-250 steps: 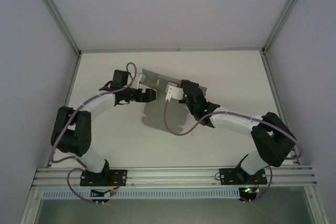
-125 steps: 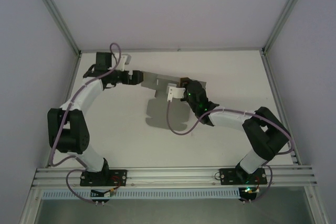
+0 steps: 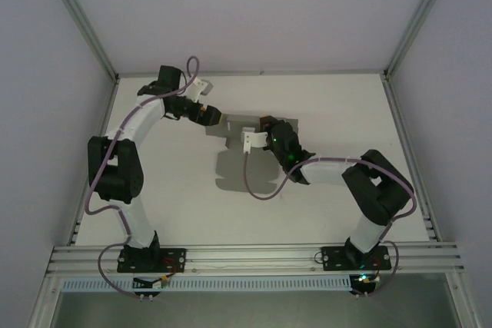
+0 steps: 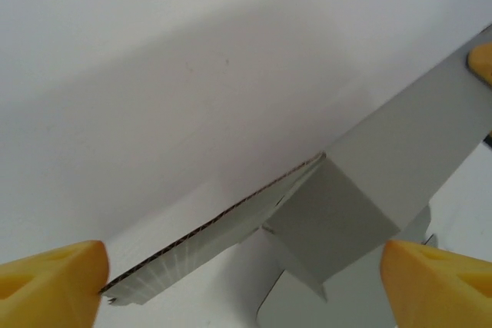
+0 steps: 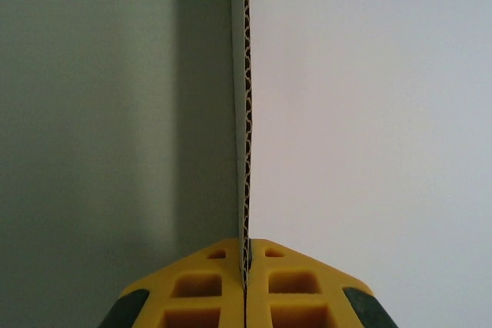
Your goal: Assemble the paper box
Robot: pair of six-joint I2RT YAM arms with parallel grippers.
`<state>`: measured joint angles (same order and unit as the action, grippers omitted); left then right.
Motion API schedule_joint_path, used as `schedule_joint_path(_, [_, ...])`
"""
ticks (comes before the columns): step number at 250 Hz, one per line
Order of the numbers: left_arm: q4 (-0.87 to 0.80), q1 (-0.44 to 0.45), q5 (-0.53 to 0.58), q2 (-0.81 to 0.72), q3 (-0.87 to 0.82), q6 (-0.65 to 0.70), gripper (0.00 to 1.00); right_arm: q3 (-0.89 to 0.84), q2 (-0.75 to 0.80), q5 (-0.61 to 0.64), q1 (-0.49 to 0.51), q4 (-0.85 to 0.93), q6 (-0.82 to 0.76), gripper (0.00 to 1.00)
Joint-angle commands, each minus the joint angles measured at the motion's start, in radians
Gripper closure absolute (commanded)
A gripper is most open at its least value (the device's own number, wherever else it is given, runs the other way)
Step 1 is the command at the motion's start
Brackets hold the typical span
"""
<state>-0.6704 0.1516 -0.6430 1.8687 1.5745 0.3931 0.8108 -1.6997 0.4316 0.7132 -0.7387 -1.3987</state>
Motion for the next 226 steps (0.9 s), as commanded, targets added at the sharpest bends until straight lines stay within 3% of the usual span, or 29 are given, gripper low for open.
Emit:
schedule_joint_path(1, [-0.141, 0.011, -0.030, 0.047, 0.073, 0.102, 0.19, -0.009, 0.029, -0.029, -0.004, -0.002, 0.018, 1.00])
schedule_joint_path(56, [-0.147, 0.020, -0.037, 0.074, 0.086, 0.124, 0.44, 0.001, 0.032, -0.021, -0.004, 0.013, 0.050, 1.00])
schedule_joint_path(134, [-0.183, 0.022, 0.049, 0.124, 0.181, 0.203, 0.37, 0.002, 0.054, -0.023, -0.003, 0.093, 0.059, 1.00])
schedule_joint_path(184, [-0.346, 0.025, -0.004, 0.217, 0.306, 0.285, 0.33, 0.013, 0.064, -0.009, -0.002, 0.147, 0.065, 1.00])
schedule_joint_path(226, [-0.383, 0.032, -0.105, 0.210, 0.286, 0.350, 0.34, 0.028, 0.062, 0.002, -0.003, 0.151, 0.087, 1.00])
